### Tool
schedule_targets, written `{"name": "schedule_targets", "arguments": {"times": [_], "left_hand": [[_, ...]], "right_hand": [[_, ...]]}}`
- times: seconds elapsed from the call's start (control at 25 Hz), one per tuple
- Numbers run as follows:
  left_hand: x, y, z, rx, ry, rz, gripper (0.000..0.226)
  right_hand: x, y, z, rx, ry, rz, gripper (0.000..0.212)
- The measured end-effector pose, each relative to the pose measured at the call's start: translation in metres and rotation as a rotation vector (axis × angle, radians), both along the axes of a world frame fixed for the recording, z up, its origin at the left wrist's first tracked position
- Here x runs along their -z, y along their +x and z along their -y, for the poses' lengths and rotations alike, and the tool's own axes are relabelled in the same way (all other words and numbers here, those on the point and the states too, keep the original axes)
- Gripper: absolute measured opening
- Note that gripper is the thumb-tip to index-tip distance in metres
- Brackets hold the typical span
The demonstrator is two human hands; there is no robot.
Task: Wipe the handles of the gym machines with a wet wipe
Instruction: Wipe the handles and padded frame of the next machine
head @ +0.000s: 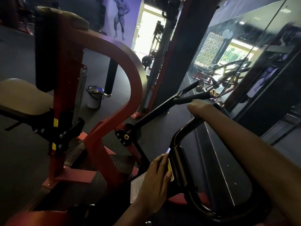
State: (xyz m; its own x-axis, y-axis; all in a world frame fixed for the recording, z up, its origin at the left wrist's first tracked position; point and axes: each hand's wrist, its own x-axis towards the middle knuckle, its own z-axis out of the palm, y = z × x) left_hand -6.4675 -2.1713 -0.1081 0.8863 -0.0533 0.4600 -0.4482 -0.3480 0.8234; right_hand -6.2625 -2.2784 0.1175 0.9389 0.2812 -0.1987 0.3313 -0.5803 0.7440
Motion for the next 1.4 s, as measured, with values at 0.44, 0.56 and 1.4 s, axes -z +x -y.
{"name": "schedule_targets", "arguments": {"times": [0.44, 0.56, 1.4], "left_hand": [[-0.003, 0.0, 0.001, -0.004, 0.021, -0.024, 0.06], [-0.003, 0.0, 0.001, -0.01, 0.014, -0.028, 0.06], [-0.005, 0.007, -0.018, 0.12, 0.188, 0.045, 0.061]], "right_hand": [[-0.02, 0.015, 0.028, 0.02, 0.025, 0.221, 0.036], [-0.006, 0.006, 0.013, -0.004, 0.065, 0.161, 0.035], [0.095, -0.09, -0.022, -0.062, 0.996, 0.13, 0.017]]}}
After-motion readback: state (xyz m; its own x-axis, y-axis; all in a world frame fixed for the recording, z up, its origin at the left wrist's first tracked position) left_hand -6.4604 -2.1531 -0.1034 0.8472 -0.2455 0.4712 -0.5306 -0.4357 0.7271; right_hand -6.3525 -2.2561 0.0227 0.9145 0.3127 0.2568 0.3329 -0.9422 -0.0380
